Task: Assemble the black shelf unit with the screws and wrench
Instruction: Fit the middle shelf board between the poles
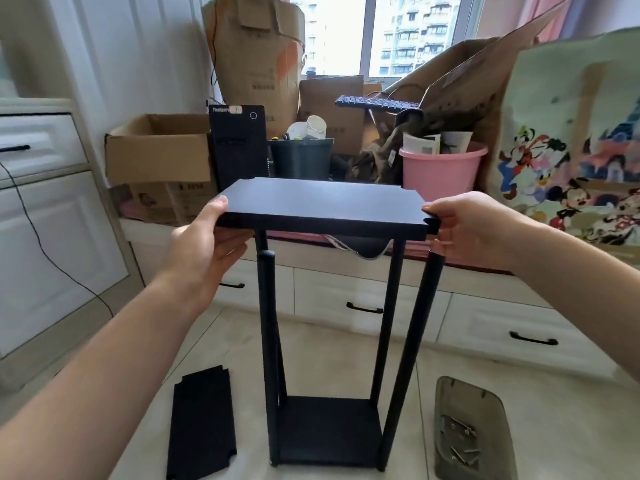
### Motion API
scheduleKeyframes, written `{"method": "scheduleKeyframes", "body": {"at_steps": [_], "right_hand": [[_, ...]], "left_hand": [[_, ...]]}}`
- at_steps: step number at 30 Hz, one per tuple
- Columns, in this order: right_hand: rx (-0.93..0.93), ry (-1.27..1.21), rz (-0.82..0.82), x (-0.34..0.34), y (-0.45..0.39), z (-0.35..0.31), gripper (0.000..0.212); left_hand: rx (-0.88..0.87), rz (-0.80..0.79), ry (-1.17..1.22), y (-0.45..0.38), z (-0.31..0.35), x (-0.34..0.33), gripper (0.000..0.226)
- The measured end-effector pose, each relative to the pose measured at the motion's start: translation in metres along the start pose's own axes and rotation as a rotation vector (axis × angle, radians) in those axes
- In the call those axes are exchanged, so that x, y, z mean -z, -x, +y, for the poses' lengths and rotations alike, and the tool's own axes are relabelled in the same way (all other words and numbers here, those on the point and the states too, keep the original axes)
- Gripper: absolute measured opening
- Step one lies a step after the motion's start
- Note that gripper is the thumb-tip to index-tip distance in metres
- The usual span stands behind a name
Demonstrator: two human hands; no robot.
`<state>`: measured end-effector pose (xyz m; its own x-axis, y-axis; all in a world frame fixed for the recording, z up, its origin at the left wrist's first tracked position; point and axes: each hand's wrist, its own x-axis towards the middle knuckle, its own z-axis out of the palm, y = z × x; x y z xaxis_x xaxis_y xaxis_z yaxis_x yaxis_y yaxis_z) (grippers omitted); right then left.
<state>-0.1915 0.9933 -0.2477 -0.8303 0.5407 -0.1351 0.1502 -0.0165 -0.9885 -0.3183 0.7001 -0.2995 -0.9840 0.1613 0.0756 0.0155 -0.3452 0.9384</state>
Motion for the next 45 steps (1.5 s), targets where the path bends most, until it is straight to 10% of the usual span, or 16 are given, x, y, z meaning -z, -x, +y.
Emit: {"method": "scheduleKeyframes", "body": {"at_steps": [45], "right_hand": [[-0.152, -0.060, -0.064, 0.039, -0.088, 0.054, 0.016]], "left_hand": [[0.523, -0.318, -0.080, -0.056, -0.042, -0.003, 0.047]]}}
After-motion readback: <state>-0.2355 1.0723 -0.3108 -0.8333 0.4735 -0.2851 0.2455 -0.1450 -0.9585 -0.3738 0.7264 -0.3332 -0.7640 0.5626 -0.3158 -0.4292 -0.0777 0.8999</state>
